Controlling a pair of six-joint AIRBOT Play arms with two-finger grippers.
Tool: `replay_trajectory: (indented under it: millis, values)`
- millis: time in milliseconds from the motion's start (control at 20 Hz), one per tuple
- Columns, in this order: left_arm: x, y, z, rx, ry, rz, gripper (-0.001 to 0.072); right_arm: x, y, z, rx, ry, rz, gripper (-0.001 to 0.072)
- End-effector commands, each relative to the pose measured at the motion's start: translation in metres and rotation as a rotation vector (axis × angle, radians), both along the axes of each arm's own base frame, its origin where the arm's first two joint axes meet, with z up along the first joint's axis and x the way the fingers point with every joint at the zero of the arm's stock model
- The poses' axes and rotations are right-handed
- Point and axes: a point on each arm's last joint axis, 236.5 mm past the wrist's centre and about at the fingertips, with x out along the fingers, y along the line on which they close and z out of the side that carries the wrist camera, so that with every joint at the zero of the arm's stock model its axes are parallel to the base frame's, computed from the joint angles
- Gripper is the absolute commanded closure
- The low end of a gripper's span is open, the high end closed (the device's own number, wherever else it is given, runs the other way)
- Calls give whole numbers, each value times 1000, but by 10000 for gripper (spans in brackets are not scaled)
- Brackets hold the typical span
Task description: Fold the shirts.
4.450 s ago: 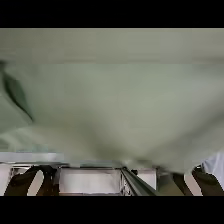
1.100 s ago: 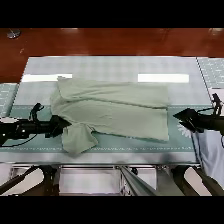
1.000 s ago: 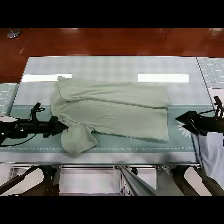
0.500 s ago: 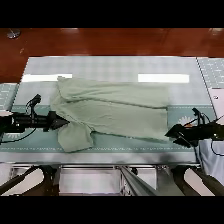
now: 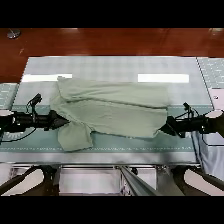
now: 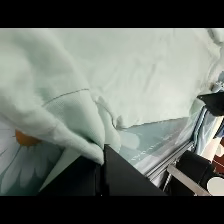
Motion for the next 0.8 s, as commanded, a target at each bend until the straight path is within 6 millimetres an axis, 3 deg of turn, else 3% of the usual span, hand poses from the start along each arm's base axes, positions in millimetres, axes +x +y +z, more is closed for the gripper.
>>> replay_trajectory:
  millis: [0,150,400,500,750]
  values:
    - [14,5,10,12,-44,8,685,38,6,28,66,-129,29,694]
    - [53,27,33,52,-112,78,685,83,-18,60,-18,-225,7,694]
    - [136,19,55,137,-235,94,686,152,-36,100,-21,-340,-47,693]
    - [174,13,56,139,-244,99,685,171,-38,103,0,-356,-59,693]
    - [255,11,48,84,-194,131,685,210,-43,86,-11,-360,-33,693]
